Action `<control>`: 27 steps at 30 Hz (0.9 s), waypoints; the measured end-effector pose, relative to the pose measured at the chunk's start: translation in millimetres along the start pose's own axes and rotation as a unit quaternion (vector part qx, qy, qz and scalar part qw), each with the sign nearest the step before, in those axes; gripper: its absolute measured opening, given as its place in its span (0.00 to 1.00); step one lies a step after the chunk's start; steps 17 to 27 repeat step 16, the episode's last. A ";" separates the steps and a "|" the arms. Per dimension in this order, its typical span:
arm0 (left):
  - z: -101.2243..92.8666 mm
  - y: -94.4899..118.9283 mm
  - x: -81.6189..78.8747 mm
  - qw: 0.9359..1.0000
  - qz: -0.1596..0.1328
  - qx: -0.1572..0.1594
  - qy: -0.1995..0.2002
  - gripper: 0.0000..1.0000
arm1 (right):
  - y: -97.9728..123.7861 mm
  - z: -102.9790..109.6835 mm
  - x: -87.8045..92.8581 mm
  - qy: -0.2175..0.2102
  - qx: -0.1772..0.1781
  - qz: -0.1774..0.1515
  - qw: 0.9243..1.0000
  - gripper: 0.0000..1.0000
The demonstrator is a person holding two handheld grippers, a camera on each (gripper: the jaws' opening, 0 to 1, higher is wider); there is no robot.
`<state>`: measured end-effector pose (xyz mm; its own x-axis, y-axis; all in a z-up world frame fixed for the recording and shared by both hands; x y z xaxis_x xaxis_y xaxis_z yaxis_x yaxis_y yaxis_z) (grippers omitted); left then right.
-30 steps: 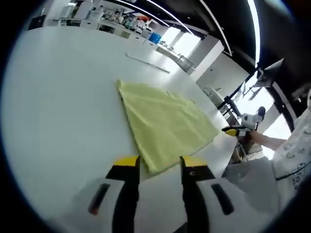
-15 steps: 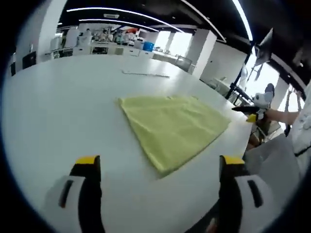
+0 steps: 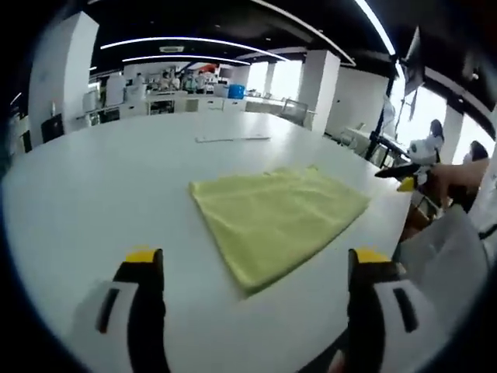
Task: Fold the garment on the visible template until the final outline fits inside the template.
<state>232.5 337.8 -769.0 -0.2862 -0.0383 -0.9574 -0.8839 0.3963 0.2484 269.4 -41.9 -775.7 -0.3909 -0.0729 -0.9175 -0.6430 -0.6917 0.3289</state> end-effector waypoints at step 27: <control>4.2 7.2 -10.5 0.997 -0.053 -0.024 0.041 0.90 | -4.3 39.1 -3.3 -0.015 -0.014 -0.014 1.000 0.92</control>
Point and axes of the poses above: the point that each gripper's makers call its tool centre point, and the gripper's own axes: y roughly backward along the fingers, z roughly to its left, x roughly out of its underside, the point moved 1 cm from there along y, roughly backward along the fingers, and after that the axes turned 13 degrees about -z, right-handed, at the moved point
